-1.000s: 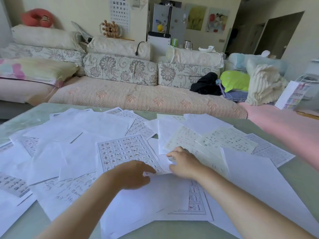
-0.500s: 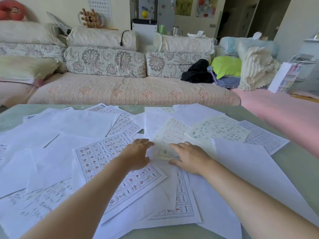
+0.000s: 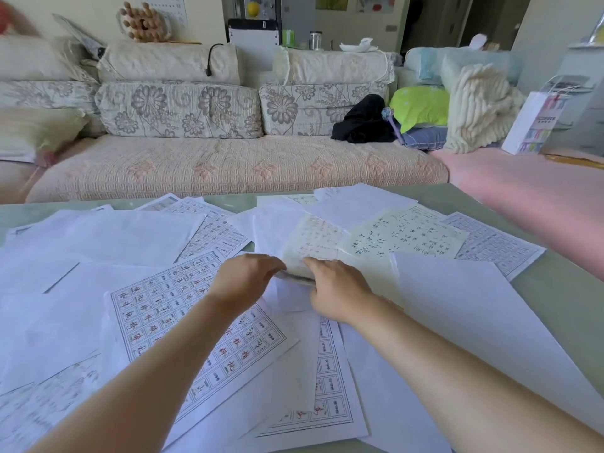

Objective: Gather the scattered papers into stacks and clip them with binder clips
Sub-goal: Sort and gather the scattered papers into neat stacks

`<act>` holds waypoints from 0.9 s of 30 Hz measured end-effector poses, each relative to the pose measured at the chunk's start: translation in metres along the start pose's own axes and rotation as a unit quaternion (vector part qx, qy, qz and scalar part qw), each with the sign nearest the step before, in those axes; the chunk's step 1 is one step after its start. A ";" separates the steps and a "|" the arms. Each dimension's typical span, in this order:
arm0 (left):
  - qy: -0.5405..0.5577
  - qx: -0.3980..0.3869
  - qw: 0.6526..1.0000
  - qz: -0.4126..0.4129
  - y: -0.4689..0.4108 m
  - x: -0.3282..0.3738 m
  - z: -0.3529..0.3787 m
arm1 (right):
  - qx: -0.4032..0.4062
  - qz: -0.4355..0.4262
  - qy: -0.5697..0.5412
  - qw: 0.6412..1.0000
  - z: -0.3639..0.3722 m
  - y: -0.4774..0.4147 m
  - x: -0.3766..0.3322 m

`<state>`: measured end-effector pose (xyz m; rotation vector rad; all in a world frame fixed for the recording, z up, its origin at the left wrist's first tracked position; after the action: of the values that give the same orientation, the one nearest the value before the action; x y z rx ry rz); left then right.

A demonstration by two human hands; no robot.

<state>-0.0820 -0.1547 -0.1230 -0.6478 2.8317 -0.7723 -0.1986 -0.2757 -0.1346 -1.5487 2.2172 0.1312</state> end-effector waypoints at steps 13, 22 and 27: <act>0.654 -0.161 0.532 -0.513 0.037 -0.022 -0.020 | 0.136 -0.214 -0.037 0.967 -0.021 0.038 -0.043; 0.492 -0.248 0.654 -0.519 0.086 -0.046 -0.020 | -0.209 -0.062 -0.208 0.954 0.014 0.061 -0.069; 0.323 -0.257 0.747 -0.521 0.101 -0.076 -0.030 | -0.097 0.035 -0.167 0.981 -0.003 0.043 -0.045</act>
<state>-0.0584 -0.0295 -0.1480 -2.6455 3.0650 -0.2487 -0.2264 -0.2216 -0.1207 -1.4213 2.0385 0.5992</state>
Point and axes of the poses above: each hand's wrist, its own y-axis away from the middle knuckle, its own z-axis out of the palm, x = y × z, the point moved 5 cm from there along -y, towards the middle knuckle, and after that the axes turned 13 degrees about -y, right-handed, at the moved point
